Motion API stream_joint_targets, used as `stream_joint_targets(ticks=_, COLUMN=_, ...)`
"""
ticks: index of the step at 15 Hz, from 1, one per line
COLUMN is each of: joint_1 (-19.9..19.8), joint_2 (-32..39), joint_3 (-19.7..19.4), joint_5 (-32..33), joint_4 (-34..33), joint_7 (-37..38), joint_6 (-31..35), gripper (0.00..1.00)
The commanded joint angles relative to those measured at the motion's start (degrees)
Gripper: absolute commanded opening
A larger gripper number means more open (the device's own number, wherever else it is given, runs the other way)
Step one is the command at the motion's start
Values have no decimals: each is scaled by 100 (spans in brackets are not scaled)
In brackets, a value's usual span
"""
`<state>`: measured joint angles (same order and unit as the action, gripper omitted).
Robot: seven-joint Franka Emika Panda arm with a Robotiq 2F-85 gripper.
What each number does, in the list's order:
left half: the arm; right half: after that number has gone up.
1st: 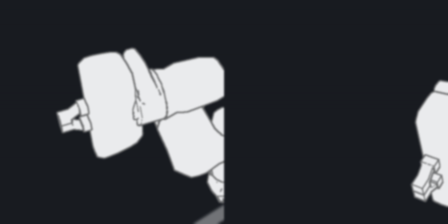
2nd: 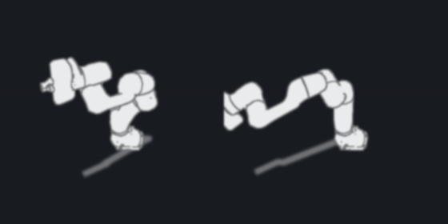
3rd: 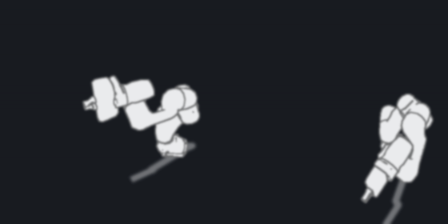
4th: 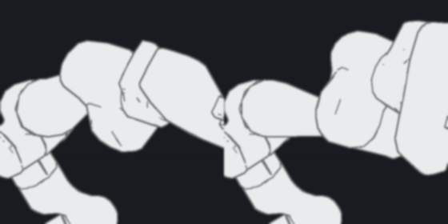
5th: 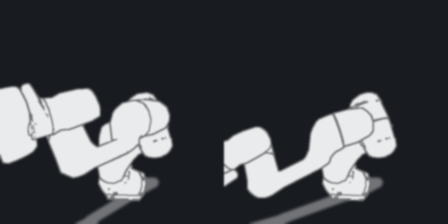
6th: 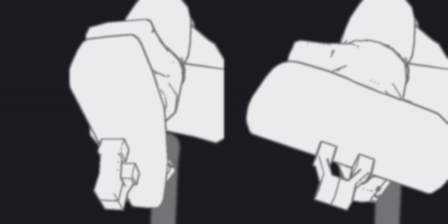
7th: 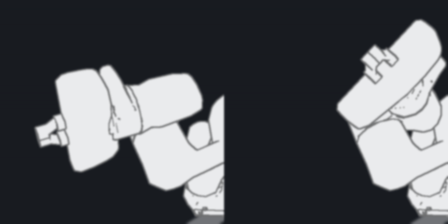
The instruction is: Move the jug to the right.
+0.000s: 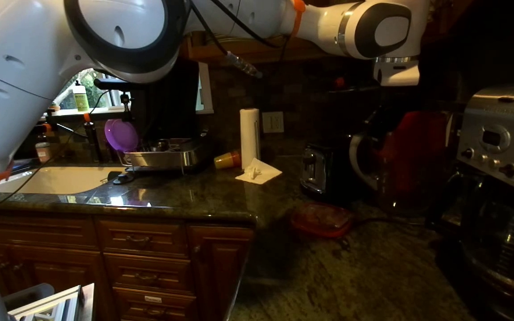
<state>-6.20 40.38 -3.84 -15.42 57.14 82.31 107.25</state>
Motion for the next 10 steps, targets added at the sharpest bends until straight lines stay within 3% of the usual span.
stream_joint_targets(ticks=1, joint_1=-62, joint_2=88, joint_3=78, joint_5=-152, joint_4=-297, joint_7=65, joint_6=-179, gripper=2)
stream_joint_targets(ticks=10, joint_1=-77, joint_2=129, joint_3=126, joint_5=-251, joint_4=-328, joint_7=151, joint_6=-482, gripper=2)
